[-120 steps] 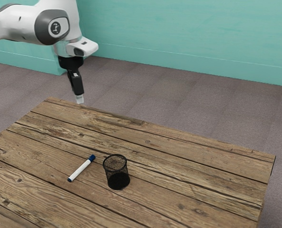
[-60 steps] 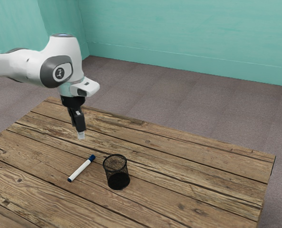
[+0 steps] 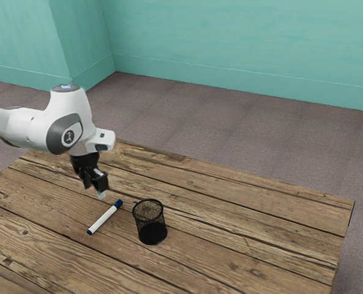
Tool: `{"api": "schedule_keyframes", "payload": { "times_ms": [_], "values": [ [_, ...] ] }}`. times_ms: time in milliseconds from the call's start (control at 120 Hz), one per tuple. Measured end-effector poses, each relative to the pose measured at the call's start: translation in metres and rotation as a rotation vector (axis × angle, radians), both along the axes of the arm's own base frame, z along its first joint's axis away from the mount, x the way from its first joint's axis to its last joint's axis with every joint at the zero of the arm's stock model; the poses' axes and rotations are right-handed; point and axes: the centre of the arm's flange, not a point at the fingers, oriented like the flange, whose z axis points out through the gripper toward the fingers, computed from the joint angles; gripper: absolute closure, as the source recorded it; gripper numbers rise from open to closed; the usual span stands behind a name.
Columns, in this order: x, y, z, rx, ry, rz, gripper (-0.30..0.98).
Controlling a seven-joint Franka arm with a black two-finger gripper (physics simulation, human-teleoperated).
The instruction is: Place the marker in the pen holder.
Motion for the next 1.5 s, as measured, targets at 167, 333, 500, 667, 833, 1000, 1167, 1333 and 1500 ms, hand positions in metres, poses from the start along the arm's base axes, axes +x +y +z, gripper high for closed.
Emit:
{"api": "schedule_keyframes", "payload": {
  "times_ms": [167,333,500,667,833,1000,1167,1333,1500],
  "values": [
    [0.019,-0.013,-0.025,0.02,-0.021,0.073,0.33],
    [0.034,-0.01,-0.045,0.036,-0.026,0.153,0.37],
    [0.04,-0.014,-0.061,0.043,-0.018,0.203,0.38],
    [0.04,-0.017,-0.07,0.045,-0.01,0.243,0.4],
    [0.039,-0.019,-0.079,0.048,0.002,0.275,0.41],
    [0.038,-0.025,-0.087,0.049,0.016,0.289,0.41],
    [0.038,-0.025,-0.09,0.051,0.019,0.306,0.51],
    [0.038,-0.026,-0.089,0.052,0.016,0.317,0.68],
    [0.038,-0.046,-0.044,0.037,-0.051,0.298,0.75]
  ]
}}
